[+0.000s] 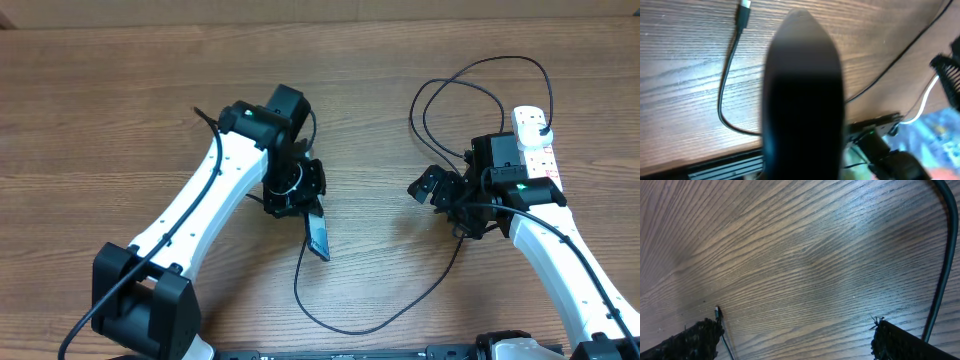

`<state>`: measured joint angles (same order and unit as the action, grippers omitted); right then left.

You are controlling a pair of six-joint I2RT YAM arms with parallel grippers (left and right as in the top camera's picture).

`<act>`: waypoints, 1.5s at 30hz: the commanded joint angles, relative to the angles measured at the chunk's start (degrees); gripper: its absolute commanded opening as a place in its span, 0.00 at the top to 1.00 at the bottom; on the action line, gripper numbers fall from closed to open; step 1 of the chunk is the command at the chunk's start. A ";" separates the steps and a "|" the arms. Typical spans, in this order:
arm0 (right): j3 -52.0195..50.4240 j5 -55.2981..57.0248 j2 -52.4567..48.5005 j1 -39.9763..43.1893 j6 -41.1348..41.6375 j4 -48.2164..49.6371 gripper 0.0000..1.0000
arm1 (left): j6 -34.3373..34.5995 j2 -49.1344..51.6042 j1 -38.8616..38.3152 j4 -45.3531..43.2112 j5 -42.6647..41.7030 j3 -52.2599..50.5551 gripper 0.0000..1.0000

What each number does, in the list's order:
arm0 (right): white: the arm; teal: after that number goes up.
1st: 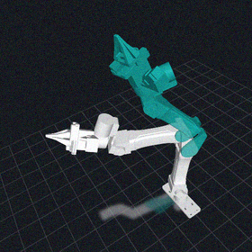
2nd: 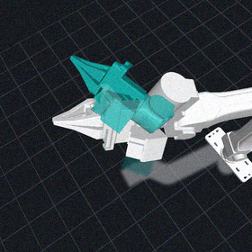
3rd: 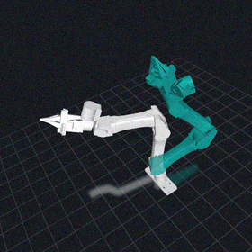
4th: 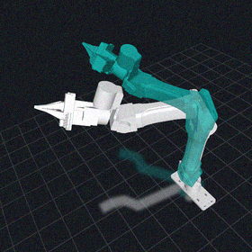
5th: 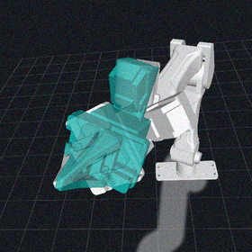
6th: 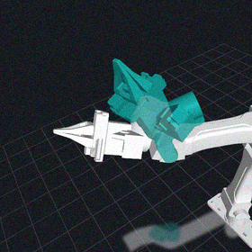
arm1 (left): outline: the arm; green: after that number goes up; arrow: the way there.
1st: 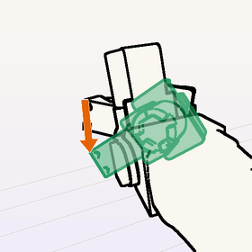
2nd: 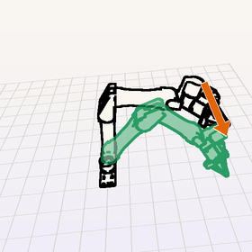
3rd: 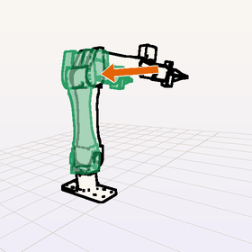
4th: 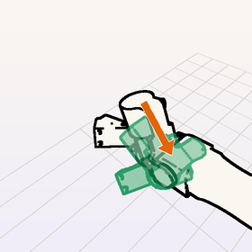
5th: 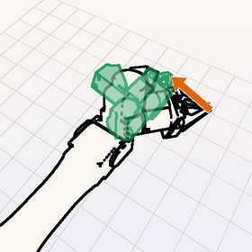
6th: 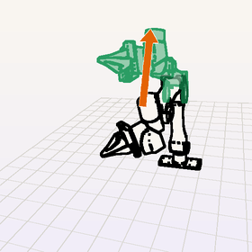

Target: Plug charger to phone and switch on socket

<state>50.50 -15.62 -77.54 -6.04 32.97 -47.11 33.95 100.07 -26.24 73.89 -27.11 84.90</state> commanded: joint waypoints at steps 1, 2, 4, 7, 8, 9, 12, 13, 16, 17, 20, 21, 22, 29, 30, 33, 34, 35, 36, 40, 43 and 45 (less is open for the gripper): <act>0.15 0.59 0.07 0.04 -0.46 0.26 0.00 | -4.20 -1.92 -0.81 -0.04 0.07 1.49 0.96; 0.13 0.59 0.07 0.04 -0.46 0.26 0.00 | -4.20 -1.92 -0.79 -0.04 0.07 1.49 0.96; 0.15 0.59 0.07 0.04 -0.46 0.26 0.00 | -4.22 -1.95 -0.79 -0.26 0.11 1.49 0.96; 0.15 0.59 0.07 0.04 -0.46 0.26 0.00 | -4.20 -1.95 -0.79 -0.66 0.09 1.49 0.96; 0.15 0.59 0.07 0.04 -0.46 0.26 0.00 | -4.20 -1.95 -0.79 -0.81 0.11 1.49 0.96; 0.15 0.59 0.07 0.04 -0.46 0.26 0.00 | -4.20 -1.95 -0.79 -1.07 0.13 1.49 0.96; 0.13 0.59 0.07 0.04 -0.46 0.26 0.00 | -4.20 -1.95 -0.76 -1.99 0.37 1.49 0.96; 0.13 0.59 0.07 0.04 -0.46 0.26 0.00 | -4.20 -1.92 -0.76 -2.25 0.68 1.49 0.96; 0.13 0.59 0.07 0.04 -0.46 0.26 0.00 | -4.20 -1.95 -0.72 -2.69 1.36 1.49 0.96; 0.13 0.59 0.07 0.04 -0.46 0.26 0.00 | -4.20 -1.95 -0.72 -2.71 1.95 1.49 0.96; 0.13 0.59 0.07 0.04 -0.46 0.26 0.00 | -5.95 -1.95 -0.72 -2.60 2.05 1.49 0.96; 0.15 0.59 0.07 0.04 -0.46 0.26 0.00 | -7.21 -1.92 -0.72 -2.54 2.01 1.49 0.96; 0.13 0.59 0.07 0.04 -0.46 0.26 0.00 | -8.87 -1.92 -0.72 -2.64 2.08 1.49 0.96; 0.15 0.59 0.07 0.04 -0.46 0.26 0.00 | -12.57 -1.92 -0.68 -7.45 2.25 1.49 0.94; 0.15 0.59 0.07 0.04 -0.46 0.26 0.00 | -12.57 -1.95 -0.68 -8.09 2.23 1.49 0.94; 0.15 0.59 0.07 0.04 -0.46 0.26 0.00 | -12.63 -1.95 -0.68 -8.74 2.27 1.49 0.90; 0.13 0.59 0.07 0.04 -0.46 0.26 0.00 | -12.81 -1.92 -0.68 -8.74 2.27 1.49 0.90; 0.13 0.59 0.07 0.04 -0.46 0.26 0.00 | -12.85 -1.95 -0.68 -8.76 2.29 1.49 0.90; 0.13 0.59 0.07 0.04 -0.46 0.26 0.00 | -13.07 -1.92 -0.68 -8.87 2.29 1.49 0.89; 0.13 0.59 0.07 0.04 -0.46 0.26 0.00 | -13.18 -1.92 -0.68 -10.12 2.21 1.49 0.87; 0.15 0.59 0.07 0.04 -0.46 0.26 0.00 | -13.16 -1.92 -0.68 -11.63 2.03 1.49 0.90; 0.15 0.59 0.07 0.04 -0.46 0.26 0.00 | -13.16 -1.92 -0.57 -13.27 1.97 1.49 0.92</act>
<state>50.50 -15.62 -77.54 -6.04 32.95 -47.11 22.04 100.07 -26.83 62.19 -24.58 84.90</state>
